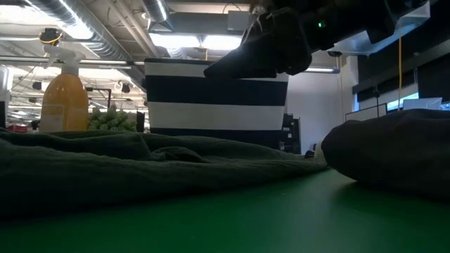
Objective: Fold laundry
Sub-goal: Fold the green polo shirt
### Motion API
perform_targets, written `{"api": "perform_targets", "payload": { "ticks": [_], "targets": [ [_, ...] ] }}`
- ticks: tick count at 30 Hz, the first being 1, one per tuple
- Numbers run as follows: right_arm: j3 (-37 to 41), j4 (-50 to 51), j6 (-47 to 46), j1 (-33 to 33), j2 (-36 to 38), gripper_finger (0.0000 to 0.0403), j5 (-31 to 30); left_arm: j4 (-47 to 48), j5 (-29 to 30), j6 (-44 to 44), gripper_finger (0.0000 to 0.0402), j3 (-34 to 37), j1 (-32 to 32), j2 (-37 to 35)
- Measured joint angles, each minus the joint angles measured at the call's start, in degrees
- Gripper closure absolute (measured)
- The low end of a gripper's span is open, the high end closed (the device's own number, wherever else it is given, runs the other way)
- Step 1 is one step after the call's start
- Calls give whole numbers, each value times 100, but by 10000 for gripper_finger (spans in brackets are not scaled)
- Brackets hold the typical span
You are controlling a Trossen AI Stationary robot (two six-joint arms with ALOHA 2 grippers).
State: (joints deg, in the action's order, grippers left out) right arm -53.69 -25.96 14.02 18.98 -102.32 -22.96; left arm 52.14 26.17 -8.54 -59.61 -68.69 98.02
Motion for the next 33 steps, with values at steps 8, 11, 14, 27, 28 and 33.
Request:
{"api": "perform_targets", "payload": {
  "ticks": [8, 11, 14, 27, 28, 33],
  "targets": [
    [0, -2, -50, 3, 0, 173, 0, 5, -517, -729, 104, 4, -28, 493],
    [0, -2, -52, 9, 0, 173, 0, -19, -460, -926, 104, -5, -43, 531],
    [0, -3, -61, 12, 0, 173, 0, -81, -277, -1224, 104, -3, -17, 536],
    [0, -142, -194, 12, 0, 173, 238, -709, -85, -832, 171, 8, 366, 544],
    [0, -236, -176, 14, 0, 173, 375, -732, -87, -660, 190, 8, 405, 547],
    [-102, -410, -43, 18, 0, 173, 758, -1014, -80, 91, 301, 15, 615, 558]
  ]
}}
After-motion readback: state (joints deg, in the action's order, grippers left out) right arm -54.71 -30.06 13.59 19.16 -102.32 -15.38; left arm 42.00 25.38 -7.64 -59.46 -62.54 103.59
